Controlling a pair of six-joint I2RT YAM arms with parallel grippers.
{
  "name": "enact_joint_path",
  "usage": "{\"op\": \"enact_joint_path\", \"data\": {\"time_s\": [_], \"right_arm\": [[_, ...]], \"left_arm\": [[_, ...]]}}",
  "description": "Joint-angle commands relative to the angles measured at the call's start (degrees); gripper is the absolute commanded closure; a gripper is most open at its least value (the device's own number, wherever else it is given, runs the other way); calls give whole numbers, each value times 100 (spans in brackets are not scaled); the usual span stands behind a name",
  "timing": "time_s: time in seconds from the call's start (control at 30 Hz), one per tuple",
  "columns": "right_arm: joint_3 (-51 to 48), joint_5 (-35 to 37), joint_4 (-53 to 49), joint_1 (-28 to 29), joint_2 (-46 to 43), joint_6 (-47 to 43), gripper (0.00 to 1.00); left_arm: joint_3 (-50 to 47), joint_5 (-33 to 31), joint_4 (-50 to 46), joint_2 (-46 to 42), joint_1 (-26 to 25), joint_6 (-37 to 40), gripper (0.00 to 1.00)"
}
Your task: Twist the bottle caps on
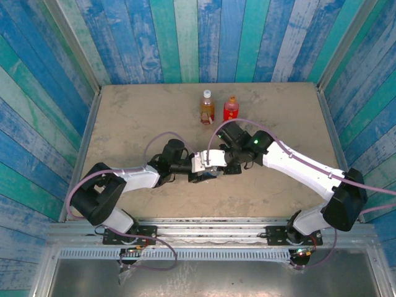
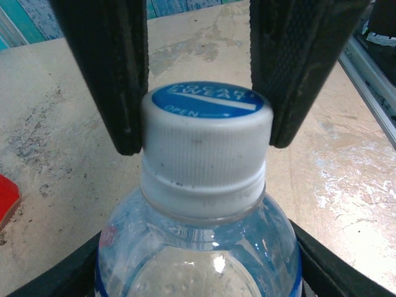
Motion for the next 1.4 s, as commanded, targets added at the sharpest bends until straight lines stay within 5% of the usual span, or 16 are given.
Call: {"op": "enact_joint_path", "data": {"time_s": [0.0,0.1,0.27,0.33,0.43,0.6,0.8,0.97,1.23,1.37], "right_arm": [[-4,374,614,35,-49,2331,100],[11,636,529,40,-53,3931,100],[-329,782,447,40,-244,4163,93],[-350,680,444,34,-331,3908,85],[-458,324,617,26,-645,3294,57],[-1853,-542,2757,-175,-1994,3184,41],[-3572,-1160,5736,-215,-2765,3500,41],[-3521,-1219,5928,-213,-2327,3416,46],[-3446,-1271,5740,-214,-2069,3379,82],[-3446,-930,5596,-222,-2158,3386,83]], "left_arm": [[0,38,63,-162,-11,33,38],[9,41,37,-156,-12,37,38],[9,62,67,-136,-12,41,38],[1,71,91,-147,-12,13,38],[-81,209,455,-170,39,-360,38],[-380,1163,2043,-93,384,-1591,39],[-413,1324,2185,-125,388,-1692,38],[-397,1339,2166,-124,386,-1683,38],[-395,1281,2065,-142,388,-1603,37],[-442,1075,2202,-157,391,-1689,23]]}}
